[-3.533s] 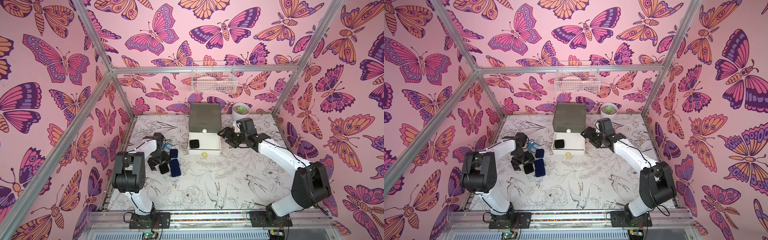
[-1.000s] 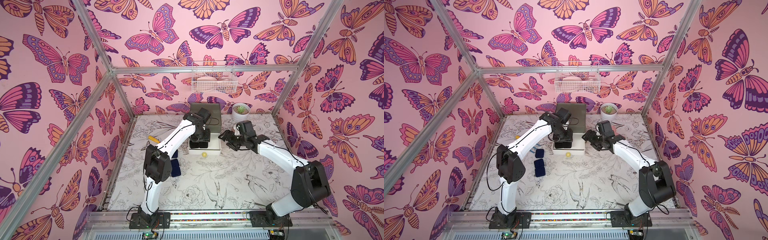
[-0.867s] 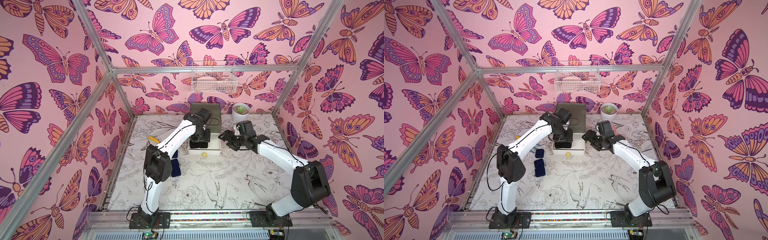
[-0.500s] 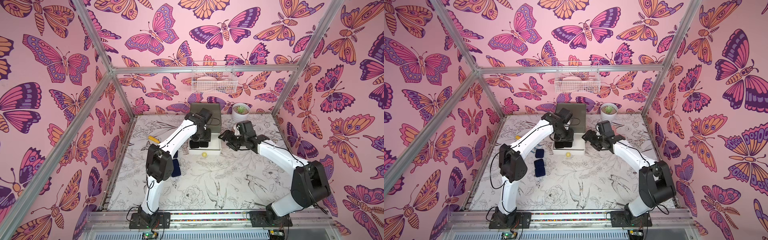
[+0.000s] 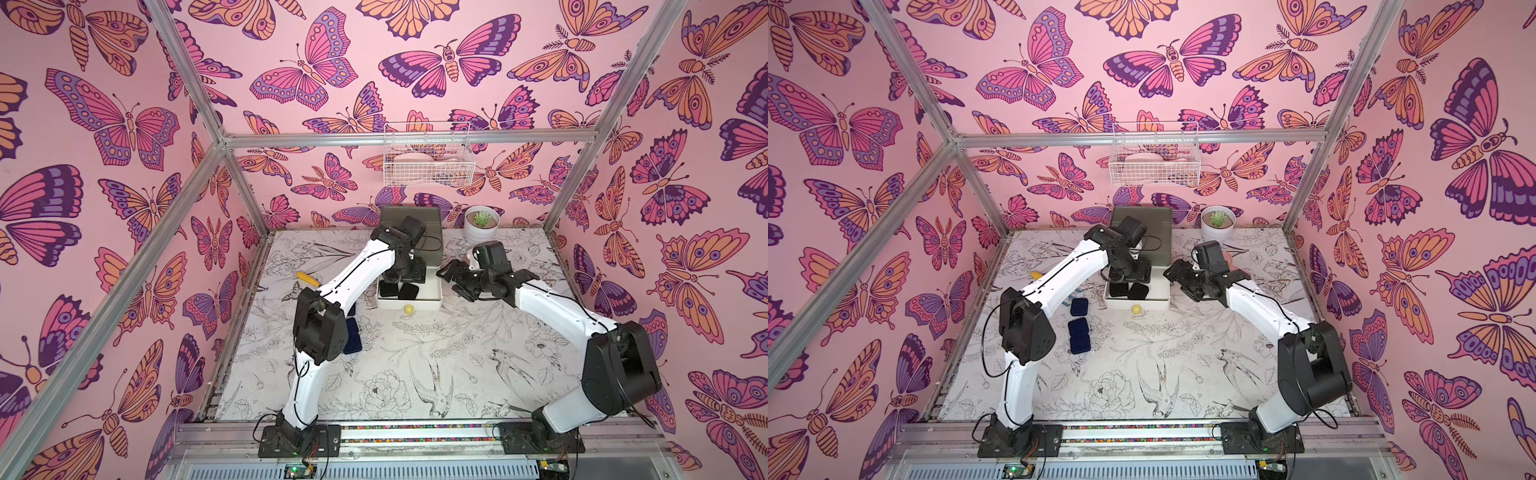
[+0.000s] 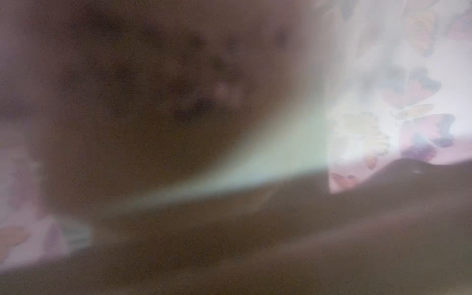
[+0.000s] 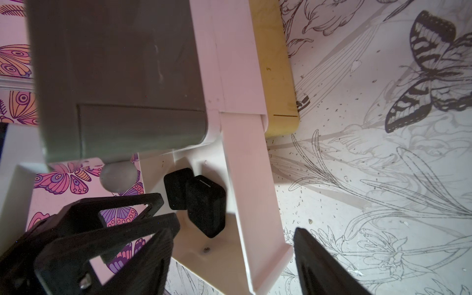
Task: Place the brooch boxes into the drawer by color
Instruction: Place the brooch box in the drawer, then close the drawer in the storage box.
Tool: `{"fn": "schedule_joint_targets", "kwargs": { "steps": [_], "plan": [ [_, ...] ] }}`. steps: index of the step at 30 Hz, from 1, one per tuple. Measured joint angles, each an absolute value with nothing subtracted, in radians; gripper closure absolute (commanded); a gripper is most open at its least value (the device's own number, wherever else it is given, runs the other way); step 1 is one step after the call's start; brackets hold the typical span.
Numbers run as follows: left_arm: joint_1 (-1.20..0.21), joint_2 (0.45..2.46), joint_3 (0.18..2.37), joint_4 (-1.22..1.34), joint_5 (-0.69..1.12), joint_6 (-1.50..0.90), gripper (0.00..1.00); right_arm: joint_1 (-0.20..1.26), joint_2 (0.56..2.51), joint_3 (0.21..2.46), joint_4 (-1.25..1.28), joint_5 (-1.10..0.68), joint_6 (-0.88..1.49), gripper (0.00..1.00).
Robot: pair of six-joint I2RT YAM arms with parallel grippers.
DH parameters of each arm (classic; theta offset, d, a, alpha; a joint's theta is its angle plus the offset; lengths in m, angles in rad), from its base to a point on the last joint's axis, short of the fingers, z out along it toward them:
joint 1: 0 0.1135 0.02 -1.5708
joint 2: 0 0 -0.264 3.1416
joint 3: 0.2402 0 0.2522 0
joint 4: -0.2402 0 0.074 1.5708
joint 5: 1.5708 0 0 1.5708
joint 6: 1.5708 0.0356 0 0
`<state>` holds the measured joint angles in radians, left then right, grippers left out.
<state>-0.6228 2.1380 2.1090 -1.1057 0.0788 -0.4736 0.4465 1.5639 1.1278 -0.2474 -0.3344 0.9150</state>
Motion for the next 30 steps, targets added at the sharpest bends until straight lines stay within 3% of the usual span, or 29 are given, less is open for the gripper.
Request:
{"fn": "schedule_joint_targets", "kwargs": {
  "steps": [7,17,23,30],
  "plan": [
    [-0.623,2.138,2.111,-1.109,0.063,-0.472,0.12,0.448,1.564,1.128,-0.247,-0.331,0.911,0.20],
    [-0.625,2.079,2.136,-1.070,0.064,-0.422,0.13,0.454,1.546,1.108,-0.195,-0.343,0.896,0.20],
    [-0.625,1.994,2.185,-1.021,0.072,-0.384,0.13,0.454,1.448,0.981,0.015,-0.403,0.982,0.19],
    [-0.584,1.880,2.148,-0.970,0.094,-0.388,0.13,0.471,1.312,0.959,0.010,-0.408,1.053,0.18]
  ]
}}
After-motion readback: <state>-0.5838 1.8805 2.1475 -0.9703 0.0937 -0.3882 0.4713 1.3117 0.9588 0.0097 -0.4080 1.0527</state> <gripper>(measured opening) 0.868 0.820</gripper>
